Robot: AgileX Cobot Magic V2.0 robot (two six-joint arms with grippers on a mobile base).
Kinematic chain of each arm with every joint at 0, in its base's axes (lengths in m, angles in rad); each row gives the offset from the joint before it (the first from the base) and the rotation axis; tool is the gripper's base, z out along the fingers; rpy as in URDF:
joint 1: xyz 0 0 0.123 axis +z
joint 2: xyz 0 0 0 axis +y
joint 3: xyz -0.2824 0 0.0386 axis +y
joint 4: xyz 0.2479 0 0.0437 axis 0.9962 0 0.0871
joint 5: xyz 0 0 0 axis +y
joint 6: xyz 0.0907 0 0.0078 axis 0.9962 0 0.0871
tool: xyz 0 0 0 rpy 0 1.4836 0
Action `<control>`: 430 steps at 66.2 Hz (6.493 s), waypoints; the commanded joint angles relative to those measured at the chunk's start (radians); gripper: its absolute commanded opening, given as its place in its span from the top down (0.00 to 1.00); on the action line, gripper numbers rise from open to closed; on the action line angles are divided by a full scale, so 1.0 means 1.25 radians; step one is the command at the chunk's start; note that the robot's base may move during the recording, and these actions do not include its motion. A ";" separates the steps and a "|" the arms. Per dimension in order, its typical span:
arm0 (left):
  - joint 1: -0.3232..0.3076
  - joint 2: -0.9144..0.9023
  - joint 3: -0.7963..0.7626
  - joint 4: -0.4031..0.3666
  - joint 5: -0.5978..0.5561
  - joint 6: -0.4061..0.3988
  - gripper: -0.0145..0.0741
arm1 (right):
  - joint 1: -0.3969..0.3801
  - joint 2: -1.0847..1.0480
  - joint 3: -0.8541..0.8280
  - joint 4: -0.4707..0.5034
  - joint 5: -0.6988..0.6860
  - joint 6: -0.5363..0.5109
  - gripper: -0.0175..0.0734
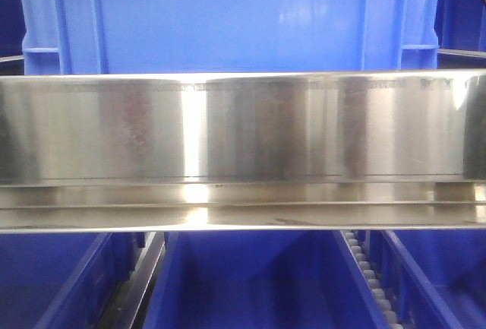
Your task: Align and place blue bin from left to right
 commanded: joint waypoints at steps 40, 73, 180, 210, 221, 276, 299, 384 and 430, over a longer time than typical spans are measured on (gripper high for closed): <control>-0.024 0.002 -0.078 0.006 0.043 -0.001 0.96 | 0.024 -0.048 -0.003 -0.080 0.025 0.092 0.88; -0.096 -0.037 -0.181 0.086 0.089 -0.047 0.96 | 0.063 -0.164 -0.004 -0.145 0.044 0.179 0.88; -0.341 -0.379 0.285 0.222 -0.005 -0.265 0.96 | 0.349 -0.441 0.338 -0.348 0.011 0.384 0.88; -0.341 -0.379 0.285 0.229 0.003 -0.265 0.96 | 0.356 -0.446 0.348 -0.373 -0.043 0.407 0.88; -0.341 -0.379 0.285 0.229 0.006 -0.263 0.96 | 0.356 -0.446 0.348 -0.373 -0.051 0.419 0.88; -0.341 -0.379 0.285 0.270 -0.047 -0.290 0.96 | 0.356 -0.444 0.351 -0.374 -0.017 0.421 0.88; -0.341 -0.379 0.285 0.270 -0.034 -0.290 0.96 | 0.356 -0.444 0.351 -0.377 -0.040 0.421 0.88; -0.341 -0.379 0.285 0.249 0.023 -0.260 0.96 | 0.356 -0.444 0.351 -0.444 -0.168 0.421 0.88; -0.341 -0.379 0.285 0.254 0.012 -0.260 0.96 | 0.356 -0.444 0.351 -0.426 0.061 0.421 0.88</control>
